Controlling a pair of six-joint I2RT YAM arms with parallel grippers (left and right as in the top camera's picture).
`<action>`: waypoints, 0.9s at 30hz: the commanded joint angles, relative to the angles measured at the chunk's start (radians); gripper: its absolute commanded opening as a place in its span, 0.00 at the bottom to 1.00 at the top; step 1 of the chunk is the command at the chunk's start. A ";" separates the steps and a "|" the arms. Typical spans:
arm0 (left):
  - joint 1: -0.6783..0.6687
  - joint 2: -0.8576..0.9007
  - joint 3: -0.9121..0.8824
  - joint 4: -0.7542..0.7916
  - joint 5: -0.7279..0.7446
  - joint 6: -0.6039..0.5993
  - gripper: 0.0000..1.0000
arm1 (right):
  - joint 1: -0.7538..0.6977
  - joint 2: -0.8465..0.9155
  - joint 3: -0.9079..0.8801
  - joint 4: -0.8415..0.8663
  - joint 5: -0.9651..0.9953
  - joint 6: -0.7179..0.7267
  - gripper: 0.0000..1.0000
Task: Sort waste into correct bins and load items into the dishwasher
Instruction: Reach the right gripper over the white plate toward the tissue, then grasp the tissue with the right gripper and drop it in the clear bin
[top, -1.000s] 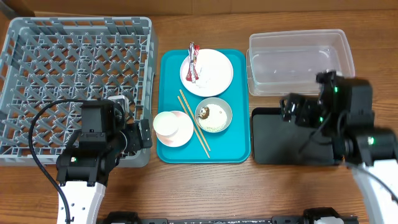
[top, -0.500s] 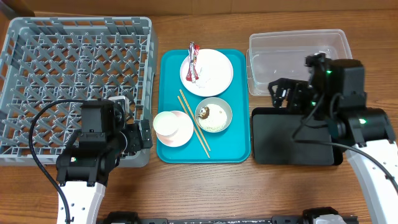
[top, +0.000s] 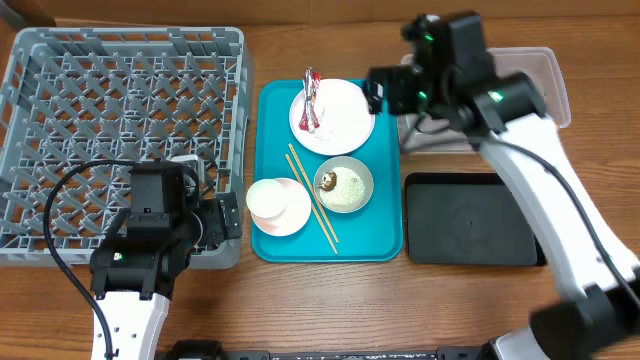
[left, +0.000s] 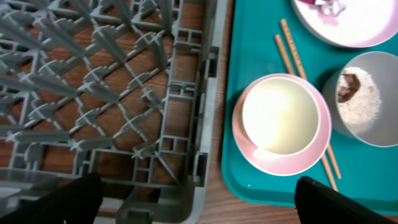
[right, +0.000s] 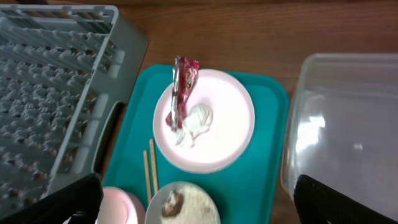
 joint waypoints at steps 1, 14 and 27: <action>0.029 -0.003 0.025 -0.006 -0.047 -0.033 1.00 | 0.028 0.104 0.060 0.039 0.042 -0.010 1.00; 0.157 -0.003 0.025 -0.009 -0.037 -0.032 1.00 | 0.127 0.406 0.060 0.224 0.142 0.037 0.88; 0.157 -0.003 0.025 -0.012 -0.037 -0.032 1.00 | 0.153 0.573 0.059 0.293 0.205 0.169 0.83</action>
